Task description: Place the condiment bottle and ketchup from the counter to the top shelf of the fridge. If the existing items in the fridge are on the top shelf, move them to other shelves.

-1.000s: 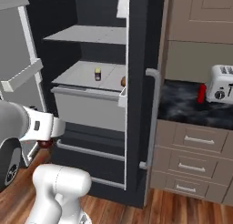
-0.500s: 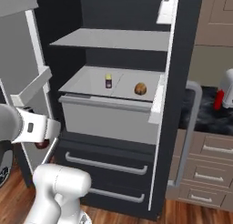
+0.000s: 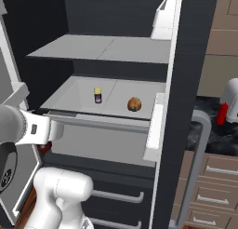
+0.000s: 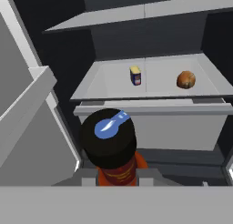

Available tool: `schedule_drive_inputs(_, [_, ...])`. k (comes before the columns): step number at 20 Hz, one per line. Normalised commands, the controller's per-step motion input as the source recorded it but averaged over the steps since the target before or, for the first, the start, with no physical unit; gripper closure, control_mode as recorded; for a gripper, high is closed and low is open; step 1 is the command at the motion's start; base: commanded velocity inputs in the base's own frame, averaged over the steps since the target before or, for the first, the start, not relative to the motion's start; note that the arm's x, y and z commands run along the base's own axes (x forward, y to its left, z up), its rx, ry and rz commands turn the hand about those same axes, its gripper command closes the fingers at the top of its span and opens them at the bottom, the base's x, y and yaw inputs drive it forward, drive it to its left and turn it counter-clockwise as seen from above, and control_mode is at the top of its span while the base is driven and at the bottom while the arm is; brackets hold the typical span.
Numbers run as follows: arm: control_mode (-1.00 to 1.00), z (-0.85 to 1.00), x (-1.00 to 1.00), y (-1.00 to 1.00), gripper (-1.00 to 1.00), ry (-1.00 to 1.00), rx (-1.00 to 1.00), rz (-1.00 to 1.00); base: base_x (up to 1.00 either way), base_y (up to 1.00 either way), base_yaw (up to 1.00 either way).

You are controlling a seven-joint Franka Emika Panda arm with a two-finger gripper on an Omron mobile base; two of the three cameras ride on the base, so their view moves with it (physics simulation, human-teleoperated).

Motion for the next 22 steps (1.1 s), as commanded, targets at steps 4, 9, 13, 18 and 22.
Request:
schedule_drive_inputs(4, [1.0, 0.0, 0.0, 0.0, 1.0, 0.0, 0.0, 0.0, 0.56, 0.29, -0.13])
schedule_drive_inputs(9, [-1.0, 0.77, 0.32, 0.24, 1.0, -0.08, 0.0, -0.09, 0.1, 0.05, -0.02])
schedule_drive_inputs(13, [-1.0, 1.0, 0.28, 0.19, 1.0, -0.13, 0.0, -0.09, 0.0, 0.0, 0.0])
schedule_drive_inputs(18, [-1.0, 0.82, 0.84, 0.11, 1.0, -0.14, 0.0, -0.11, 0.0, 0.0, 0.0])
schedule_drive_inputs(22, [-1.0, 0.55, 1.0, 0.0, 1.0, -0.13, 0.0, -0.12, 0.0, 0.0, 0.0])
